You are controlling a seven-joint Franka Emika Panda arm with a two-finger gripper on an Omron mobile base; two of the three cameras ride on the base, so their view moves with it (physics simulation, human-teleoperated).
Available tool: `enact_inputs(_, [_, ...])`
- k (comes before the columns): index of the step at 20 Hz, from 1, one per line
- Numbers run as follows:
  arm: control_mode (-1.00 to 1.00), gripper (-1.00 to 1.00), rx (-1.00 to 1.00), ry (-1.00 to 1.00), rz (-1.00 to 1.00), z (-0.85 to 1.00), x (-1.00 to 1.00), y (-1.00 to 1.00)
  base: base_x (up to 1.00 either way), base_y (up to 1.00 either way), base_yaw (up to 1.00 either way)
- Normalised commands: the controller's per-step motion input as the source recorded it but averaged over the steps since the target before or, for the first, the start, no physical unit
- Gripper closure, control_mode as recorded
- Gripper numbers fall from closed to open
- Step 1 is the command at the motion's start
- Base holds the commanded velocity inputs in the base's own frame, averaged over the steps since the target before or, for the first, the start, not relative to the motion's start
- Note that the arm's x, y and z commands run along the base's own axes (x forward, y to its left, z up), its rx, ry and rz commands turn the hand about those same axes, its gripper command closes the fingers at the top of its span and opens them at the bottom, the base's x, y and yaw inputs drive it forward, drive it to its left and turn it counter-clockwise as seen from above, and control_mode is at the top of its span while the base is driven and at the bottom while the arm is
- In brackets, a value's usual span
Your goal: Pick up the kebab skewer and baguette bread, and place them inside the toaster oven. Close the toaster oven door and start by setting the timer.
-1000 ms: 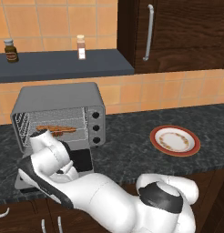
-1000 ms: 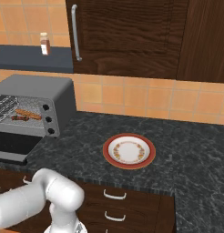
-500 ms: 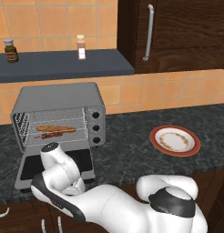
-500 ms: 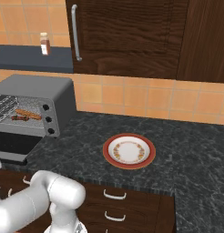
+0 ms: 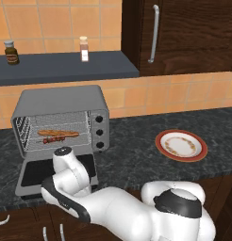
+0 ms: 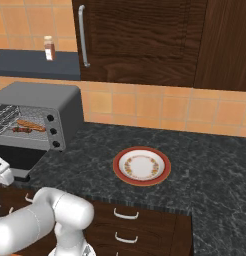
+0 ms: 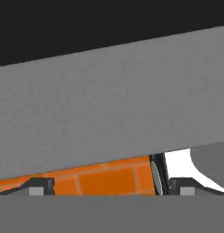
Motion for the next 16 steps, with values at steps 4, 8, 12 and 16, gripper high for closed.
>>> enact_inputs(4, [-1.0, -1.0, 0.05, -0.06, 0.26, -0.13, -0.29, 0.01, 0.0, 0.0, 0.0])
enact_inputs(8, [-1.0, -1.0, 0.05, -0.06, 0.15, -0.04, -0.14, 0.0, 0.0, 0.0, 0.0])
enact_inputs(12, [-1.0, -1.0, 0.04, -0.02, 0.09, -0.16, 0.19, 0.0, 0.0, 0.0, 0.0])
enact_inputs(16, [-1.0, -1.0, 0.04, -0.04, 0.06, -0.25, 0.21, 0.0, 0.0, 0.0, 0.0])
